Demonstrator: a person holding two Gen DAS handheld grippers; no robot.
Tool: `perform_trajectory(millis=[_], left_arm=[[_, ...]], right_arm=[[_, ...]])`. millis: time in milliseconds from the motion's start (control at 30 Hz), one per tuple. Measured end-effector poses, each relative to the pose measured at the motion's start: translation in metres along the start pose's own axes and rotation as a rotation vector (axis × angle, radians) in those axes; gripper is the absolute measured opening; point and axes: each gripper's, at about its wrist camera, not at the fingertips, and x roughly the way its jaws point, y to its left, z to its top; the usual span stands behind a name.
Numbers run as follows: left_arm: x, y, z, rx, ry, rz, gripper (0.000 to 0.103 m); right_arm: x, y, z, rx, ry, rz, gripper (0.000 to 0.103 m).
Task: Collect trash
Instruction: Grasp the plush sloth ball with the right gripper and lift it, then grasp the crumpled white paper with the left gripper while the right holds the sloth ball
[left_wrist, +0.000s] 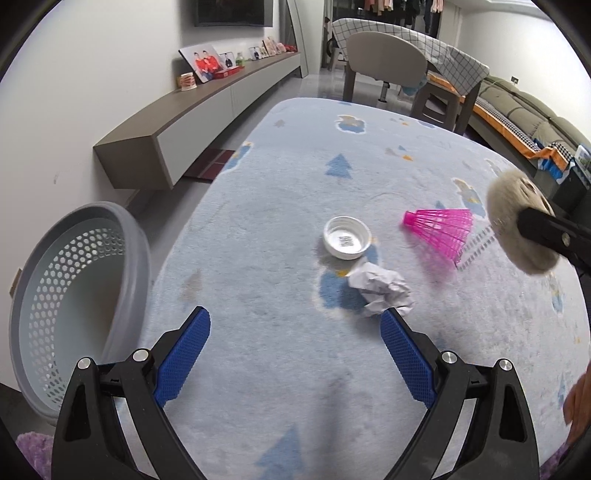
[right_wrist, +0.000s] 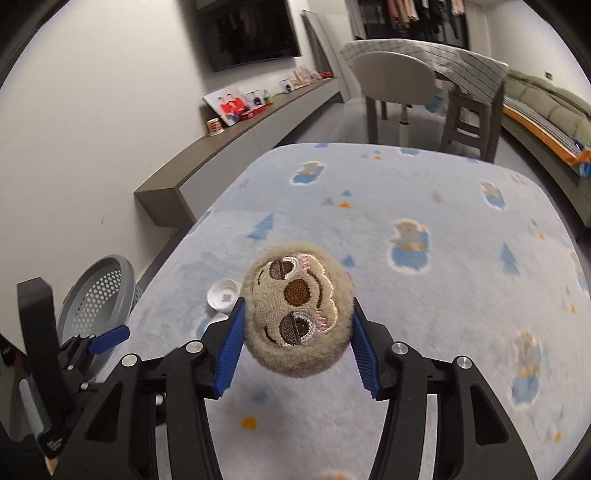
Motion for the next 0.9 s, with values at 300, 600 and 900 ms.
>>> perform_trajectory(millis=[300, 600, 900], left_arm=[[0.023, -0.026, 0.013, 0.003, 0.024, -0.027, 0.092], [0.049, -0.042, 0.017, 0.018, 0.062, -0.003, 0.089], [0.044, -0.041, 0.014, 0.029, 0.052, -0.021, 0.044]], right_arm=[[-0.028, -0.045, -0.037, 0.157, 0.000, -0.031, 0.052], [-0.028, -0.054, -0.038, 0.182, -0.005, -0.010, 0.052], [-0.024, -0.050, -0.039, 0.170, 0.007, -0.015, 0.052]])
